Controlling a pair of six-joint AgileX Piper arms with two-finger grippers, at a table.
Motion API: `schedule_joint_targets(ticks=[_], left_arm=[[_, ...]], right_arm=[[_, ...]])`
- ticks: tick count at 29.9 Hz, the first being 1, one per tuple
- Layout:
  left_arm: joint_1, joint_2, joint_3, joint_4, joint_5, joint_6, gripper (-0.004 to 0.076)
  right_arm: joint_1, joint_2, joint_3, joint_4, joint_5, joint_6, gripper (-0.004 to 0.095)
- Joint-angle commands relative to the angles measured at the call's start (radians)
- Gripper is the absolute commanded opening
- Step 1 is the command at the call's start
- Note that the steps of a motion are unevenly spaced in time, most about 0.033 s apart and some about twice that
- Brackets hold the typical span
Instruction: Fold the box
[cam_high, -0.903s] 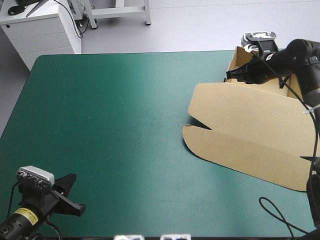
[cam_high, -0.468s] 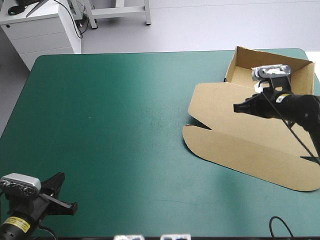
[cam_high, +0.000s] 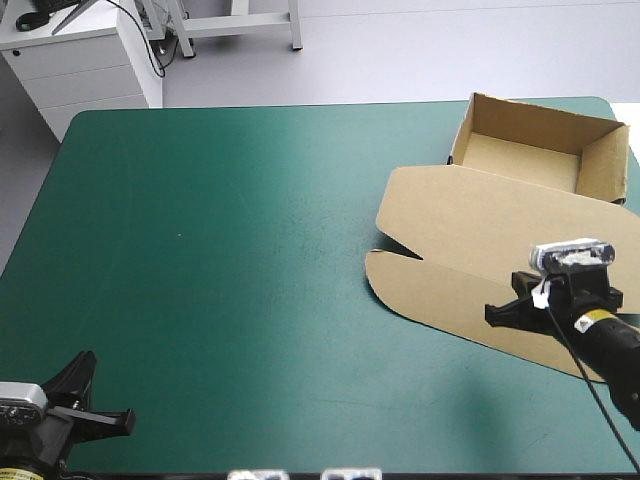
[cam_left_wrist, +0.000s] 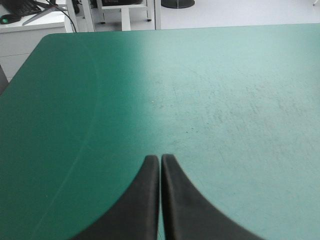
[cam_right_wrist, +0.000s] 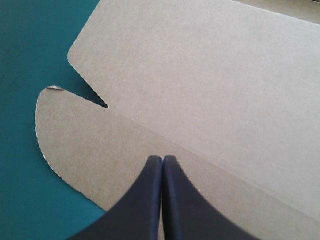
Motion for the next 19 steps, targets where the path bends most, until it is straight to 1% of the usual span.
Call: schedule_joint_targets(ticks=[1,6,10,14,19], left_arm=[[0.034,0.006,-0.028,-0.004,-0.071,-0.002,-0.0008],[0.069,0.004,-0.028,-0.002,-0.071,-0.002,-0.0008],[0.076,0.004,-0.028,-0.005,-0.071,-0.002,-0.0008],[0.076,0.002,-0.028,-0.005,-0.044,-0.002,-0.0008],[0.076,-0.004,-0.028,-0.005,-0.039,-0.006,-0.0008]], right_arm=[[0.001,-0.103,0.066,0.008,-0.097,-0.019,-0.0019],[0.001,-0.282,0.178,0.008,-0.112,-0.017,-0.0019],[0.001,-0.415,0.262,0.006,-0.094,0.021,-0.0019],[0.001,-0.486,0.272,0.004,-0.065,0.036,-0.0019],[0.001,-0.492,0.268,-0.012,-0.020,0.067,-0.0019]])
